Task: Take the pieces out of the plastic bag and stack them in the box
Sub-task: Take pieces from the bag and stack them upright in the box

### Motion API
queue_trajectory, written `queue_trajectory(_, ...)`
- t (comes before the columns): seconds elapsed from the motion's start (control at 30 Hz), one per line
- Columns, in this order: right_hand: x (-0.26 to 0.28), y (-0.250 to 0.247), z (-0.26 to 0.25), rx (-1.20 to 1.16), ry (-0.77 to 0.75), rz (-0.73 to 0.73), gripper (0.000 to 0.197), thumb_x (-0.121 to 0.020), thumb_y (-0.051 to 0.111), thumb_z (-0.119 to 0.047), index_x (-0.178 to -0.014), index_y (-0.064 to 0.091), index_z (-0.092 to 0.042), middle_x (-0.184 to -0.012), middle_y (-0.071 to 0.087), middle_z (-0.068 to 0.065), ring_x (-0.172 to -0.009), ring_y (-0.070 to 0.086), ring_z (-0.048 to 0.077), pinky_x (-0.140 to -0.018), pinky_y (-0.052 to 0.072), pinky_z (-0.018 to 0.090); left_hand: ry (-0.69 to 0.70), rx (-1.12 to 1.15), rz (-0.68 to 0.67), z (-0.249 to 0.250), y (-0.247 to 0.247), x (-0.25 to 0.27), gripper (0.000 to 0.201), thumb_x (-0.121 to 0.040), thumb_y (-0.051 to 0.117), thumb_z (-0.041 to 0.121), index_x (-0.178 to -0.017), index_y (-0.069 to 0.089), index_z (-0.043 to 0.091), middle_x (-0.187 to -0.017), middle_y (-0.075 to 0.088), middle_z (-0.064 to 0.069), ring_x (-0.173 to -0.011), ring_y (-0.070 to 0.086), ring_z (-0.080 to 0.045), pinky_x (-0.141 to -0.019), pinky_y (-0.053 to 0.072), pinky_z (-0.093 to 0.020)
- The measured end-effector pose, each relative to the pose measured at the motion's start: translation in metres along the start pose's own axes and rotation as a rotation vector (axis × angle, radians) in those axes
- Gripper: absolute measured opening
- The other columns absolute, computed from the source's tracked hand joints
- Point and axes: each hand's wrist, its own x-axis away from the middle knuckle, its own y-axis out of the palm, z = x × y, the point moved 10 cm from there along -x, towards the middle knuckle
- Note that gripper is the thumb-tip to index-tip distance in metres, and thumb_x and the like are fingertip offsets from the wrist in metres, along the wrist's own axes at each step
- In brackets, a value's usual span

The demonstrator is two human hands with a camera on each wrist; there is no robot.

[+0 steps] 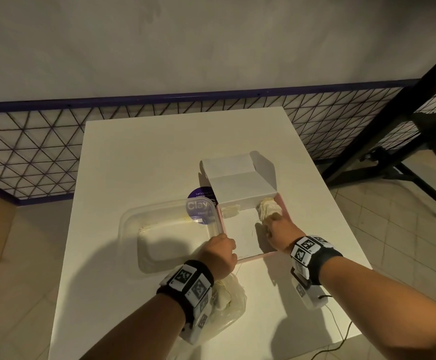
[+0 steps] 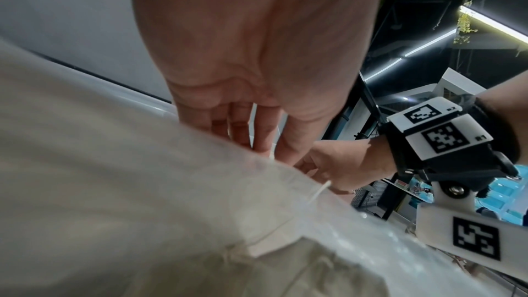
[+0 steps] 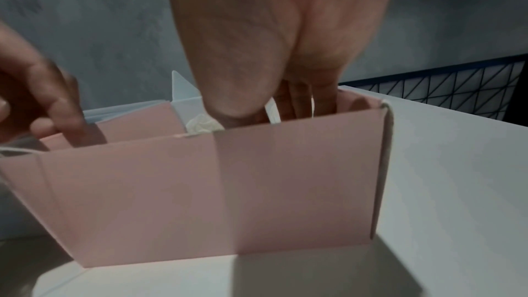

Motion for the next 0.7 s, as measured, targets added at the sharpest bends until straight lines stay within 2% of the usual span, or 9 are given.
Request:
queue_trajectory(0.07, -0.001, 0.002, -0.004, 0.052, -0.038, 0.012, 0.033, -0.089, 0.049, -0.025, -0.118, 0.060, -0.015, -0.124, 0.061, 0.004, -0.127, 0.040, 0.022, -0.113, 0.001, 0.040, -0.002, -0.022, -0.008, 0.000, 0.001, -0.001, 0.032, -0.095, 0.043, 0.025, -0.119, 0.058, 0.009, -0.121, 0.057, -0.009, -0.114, 0.053, -0.022, -0.102, 0.042, -0.033)
queue_trajectory(0.17, 0.000, 0.005, -0.002, 0.066, -0.003, 0.010, 0.029, -0.088, 0.050, -0.026, -0.113, 0.061, -0.017, -0.121, 0.060, -0.001, -0.124, 0.041, 0.020, -0.112, 0.008, 0.039, -0.003, -0.041, -0.031, 0.001, 0.002, -0.001, 0.034, -0.095, 0.043, 0.026, -0.119, 0.059, 0.009, -0.121, 0.057, -0.009, -0.115, 0.052, -0.023, -0.102, 0.041, -0.034)
queue_trajectory(0.27, -0.001, 0.008, 0.001, -0.092, 0.033, 0.053, 0.036, -0.091, 0.039, -0.023, -0.119, 0.055, -0.007, -0.122, 0.055, 0.009, -0.119, 0.047, 0.027, -0.106, 0.029, 0.039, -0.018, -0.053, -0.052, -0.001, 0.002, -0.001, 0.035, -0.095, 0.042, 0.027, -0.120, 0.060, 0.009, -0.123, 0.057, -0.009, -0.116, 0.050, -0.024, -0.103, 0.040, -0.036)
queue_trajectory(0.3, 0.000, 0.008, 0.003, -0.170, 0.070, 0.042, 0.040, -0.092, 0.034, -0.025, -0.123, 0.051, -0.005, -0.123, 0.054, 0.011, -0.116, 0.050, 0.029, -0.100, 0.039, 0.039, -0.026, -0.054, -0.057, -0.002, 0.003, -0.001, 0.035, -0.095, 0.042, 0.027, -0.120, 0.060, 0.010, -0.122, 0.057, -0.009, -0.116, 0.051, -0.025, -0.103, 0.040, -0.036)
queue_trajectory(0.37, 0.002, 0.013, 0.006, -0.276, 0.130, -0.022, 0.035, -0.093, 0.038, -0.020, -0.121, 0.051, -0.006, -0.118, 0.057, 0.013, -0.106, 0.057, 0.030, -0.087, 0.050, 0.038, -0.045, -0.052, -0.062, -0.004, 0.003, -0.001, 0.035, -0.094, 0.042, 0.027, -0.118, 0.061, 0.010, -0.121, 0.058, -0.009, -0.114, 0.052, -0.025, -0.101, 0.042, -0.038)
queue_trajectory(0.43, 0.007, 0.024, 0.007, -0.296, 0.188, -0.164, 0.028, -0.093, 0.045, -0.017, -0.115, 0.056, -0.005, -0.114, 0.061, 0.015, -0.103, 0.060, 0.030, -0.087, 0.050, 0.037, -0.066, -0.052, -0.065, -0.006, 0.004, -0.002, 0.034, -0.093, 0.043, 0.028, -0.116, 0.062, 0.012, -0.120, 0.059, -0.008, -0.112, 0.054, -0.025, -0.100, 0.043, -0.038)
queue_trajectory(0.47, 0.008, 0.025, 0.006, -0.315, 0.190, -0.173, 0.027, -0.094, 0.045, -0.018, -0.113, 0.058, -0.005, -0.113, 0.061, 0.016, -0.102, 0.059, 0.031, -0.089, 0.049, 0.037, -0.072, -0.055, -0.062, -0.007, 0.004, -0.002, 0.034, -0.093, 0.043, 0.028, -0.116, 0.062, 0.012, -0.119, 0.059, -0.008, -0.112, 0.054, -0.025, -0.100, 0.044, -0.038)
queue_trajectory(0.63, 0.006, 0.024, 0.008, -0.423, 0.185, -0.067, 0.029, -0.094, 0.044, -0.021, -0.113, 0.057, -0.004, -0.113, 0.059, 0.015, -0.096, 0.057, 0.026, -0.085, 0.047, 0.029, -0.036, -0.077, -0.025, -0.005, 0.000, 0.000, 0.033, -0.095, 0.041, 0.027, -0.116, 0.062, 0.012, -0.119, 0.058, -0.007, -0.111, 0.050, -0.022, -0.100, 0.042, -0.035)
queue_trajectory(0.7, 0.006, 0.021, 0.006, -0.421, 0.168, -0.067, 0.028, -0.092, 0.044, -0.018, -0.112, 0.058, -0.003, -0.108, 0.058, 0.015, -0.098, 0.057, 0.028, -0.087, 0.046, 0.032, -0.032, -0.077, -0.006, -0.004, -0.002, 0.001, 0.034, -0.095, 0.041, 0.027, -0.118, 0.062, 0.013, -0.121, 0.058, -0.006, -0.112, 0.049, -0.022, -0.099, 0.042, -0.035)
